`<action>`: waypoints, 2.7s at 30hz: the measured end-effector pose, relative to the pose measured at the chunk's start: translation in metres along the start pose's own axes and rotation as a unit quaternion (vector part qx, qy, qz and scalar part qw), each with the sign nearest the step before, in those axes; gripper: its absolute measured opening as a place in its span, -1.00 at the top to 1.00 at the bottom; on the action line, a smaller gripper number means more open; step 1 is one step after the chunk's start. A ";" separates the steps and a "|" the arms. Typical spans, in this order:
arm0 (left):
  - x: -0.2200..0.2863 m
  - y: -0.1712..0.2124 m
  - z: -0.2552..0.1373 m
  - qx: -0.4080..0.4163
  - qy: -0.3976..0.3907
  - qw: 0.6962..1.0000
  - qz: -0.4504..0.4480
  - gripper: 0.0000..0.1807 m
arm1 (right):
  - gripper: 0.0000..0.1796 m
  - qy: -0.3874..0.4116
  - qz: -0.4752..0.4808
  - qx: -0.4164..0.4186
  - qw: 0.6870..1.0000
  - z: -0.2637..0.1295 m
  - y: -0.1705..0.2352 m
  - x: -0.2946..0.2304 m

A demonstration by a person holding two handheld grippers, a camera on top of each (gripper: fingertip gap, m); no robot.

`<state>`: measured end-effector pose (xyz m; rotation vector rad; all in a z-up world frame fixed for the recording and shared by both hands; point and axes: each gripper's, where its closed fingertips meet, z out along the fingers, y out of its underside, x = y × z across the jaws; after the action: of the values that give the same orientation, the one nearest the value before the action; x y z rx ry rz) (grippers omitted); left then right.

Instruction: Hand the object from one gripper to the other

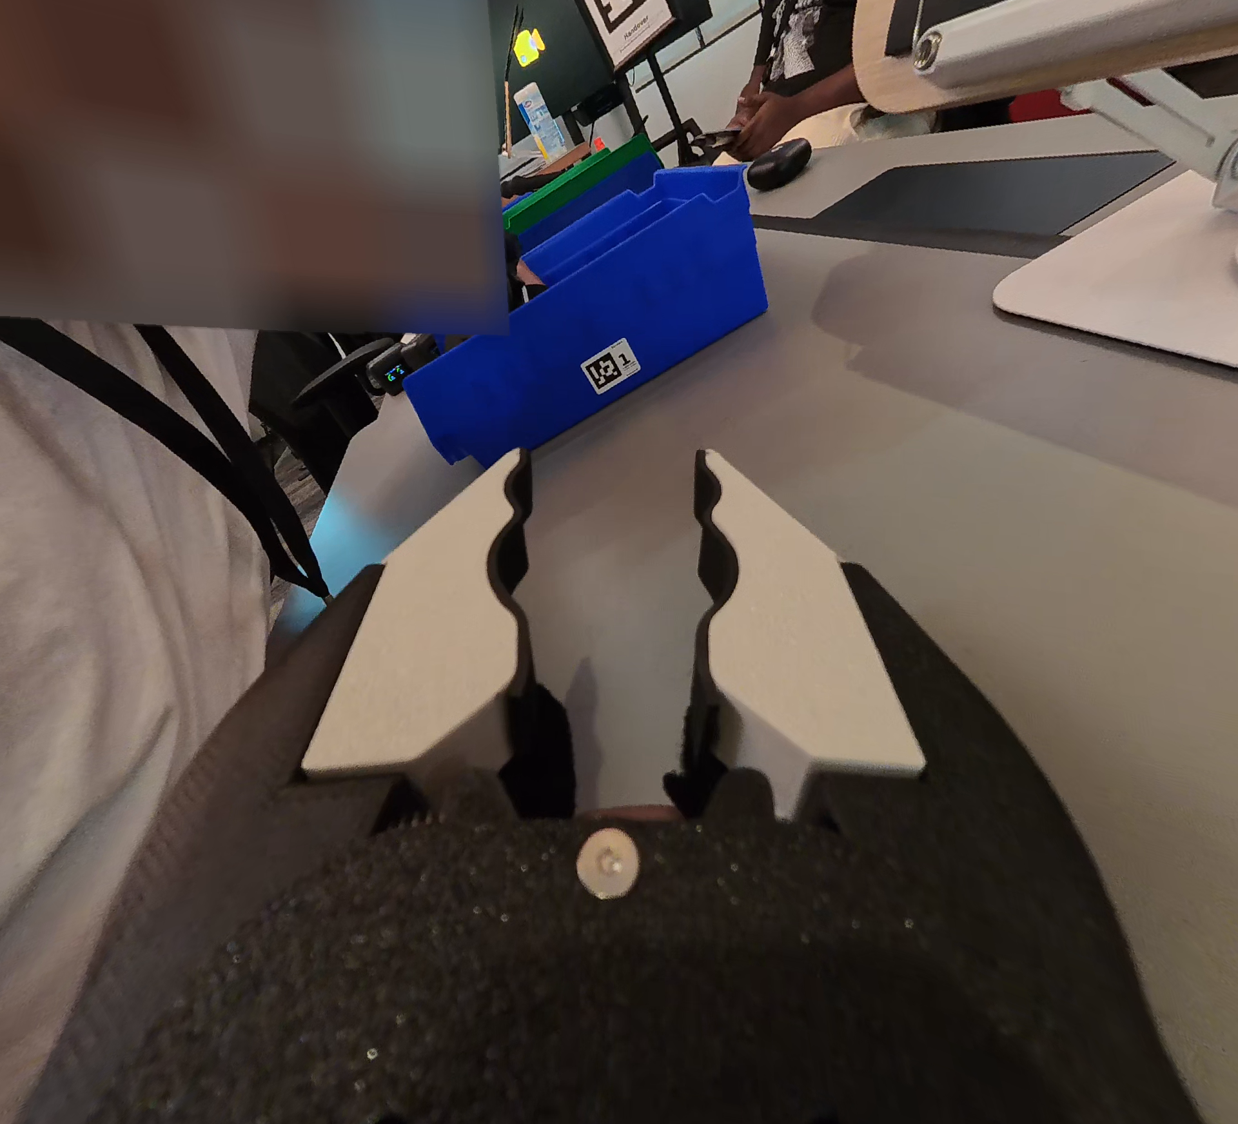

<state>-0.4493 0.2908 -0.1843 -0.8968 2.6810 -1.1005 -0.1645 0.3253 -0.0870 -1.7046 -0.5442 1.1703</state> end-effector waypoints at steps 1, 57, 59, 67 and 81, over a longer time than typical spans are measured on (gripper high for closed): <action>0.000 0.000 0.000 -0.001 0.001 1.000 0.000 0.94 | 0.46 0.001 0.000 0.001 1.000 -0.001 0.000 0.000; -0.008 0.010 -0.012 -0.080 -0.058 0.993 -0.067 0.87 | 0.46 -0.012 0.004 -0.035 0.999 0.005 0.011 -0.005; -0.014 0.016 -0.023 -0.114 -0.092 0.986 -0.080 0.87 | 0.46 -0.013 0.004 -0.033 0.999 0.008 0.006 -0.005; -0.048 0.025 -0.099 -0.269 -0.307 0.903 -0.133 0.87 | 0.46 -0.093 -0.032 -0.066 0.993 0.028 0.004 -0.039; -0.127 -0.176 -0.115 -0.049 -0.590 0.802 -0.077 0.88 | 0.46 -0.185 0.044 -0.055 0.980 0.031 0.023 -0.091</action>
<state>-0.2961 0.3329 0.0030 -1.2479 1.6091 -0.1852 -0.2354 0.2593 -0.0688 -1.6233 -0.7786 1.5610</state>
